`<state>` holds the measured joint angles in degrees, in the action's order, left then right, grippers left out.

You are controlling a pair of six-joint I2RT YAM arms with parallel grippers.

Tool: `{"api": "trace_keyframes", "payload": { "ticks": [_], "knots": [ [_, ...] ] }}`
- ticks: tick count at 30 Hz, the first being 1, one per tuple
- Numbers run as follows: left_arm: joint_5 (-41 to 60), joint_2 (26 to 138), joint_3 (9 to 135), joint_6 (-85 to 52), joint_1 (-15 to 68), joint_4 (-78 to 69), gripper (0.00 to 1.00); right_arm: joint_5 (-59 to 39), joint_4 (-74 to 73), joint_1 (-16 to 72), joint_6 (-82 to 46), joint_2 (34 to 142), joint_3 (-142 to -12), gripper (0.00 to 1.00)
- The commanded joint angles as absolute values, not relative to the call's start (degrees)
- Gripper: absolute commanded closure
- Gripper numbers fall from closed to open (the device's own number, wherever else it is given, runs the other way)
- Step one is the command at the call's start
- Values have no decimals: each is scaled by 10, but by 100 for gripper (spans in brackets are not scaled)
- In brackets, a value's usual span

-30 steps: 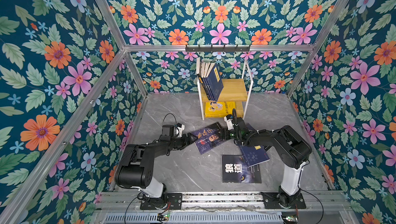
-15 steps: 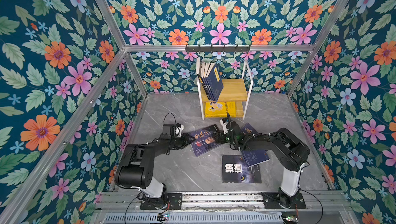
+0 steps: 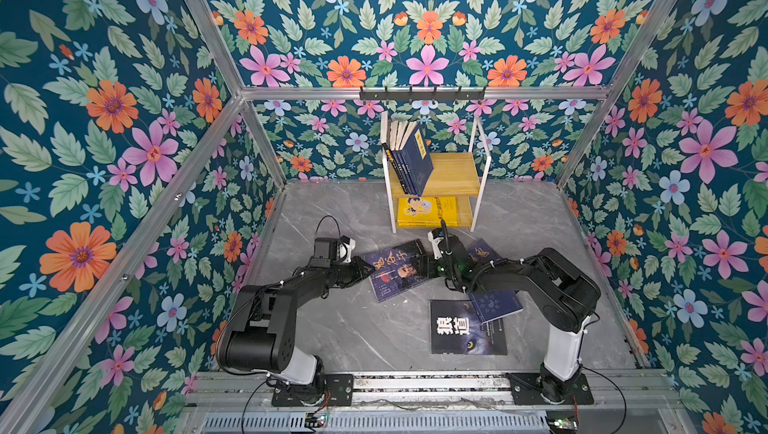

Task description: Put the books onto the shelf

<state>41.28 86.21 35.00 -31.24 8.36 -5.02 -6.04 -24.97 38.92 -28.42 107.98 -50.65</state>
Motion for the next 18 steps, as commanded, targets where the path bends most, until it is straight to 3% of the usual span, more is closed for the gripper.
{"api": "trace_keyframes", "payload": {
  "ticks": [1, 12, 18],
  "knots": [
    [419, 856, 363, -296, 83, -39, 97, -54, -210, 390, -279, 1056, -491, 25],
    [443, 818, 367, -258, 84, 10, 100, -50, -201, 397, -90, 890, -420, 24],
    [457, 792, 379, -244, 85, 25, 100, -39, -257, 438, 82, 846, -376, 23]
  ]
}}
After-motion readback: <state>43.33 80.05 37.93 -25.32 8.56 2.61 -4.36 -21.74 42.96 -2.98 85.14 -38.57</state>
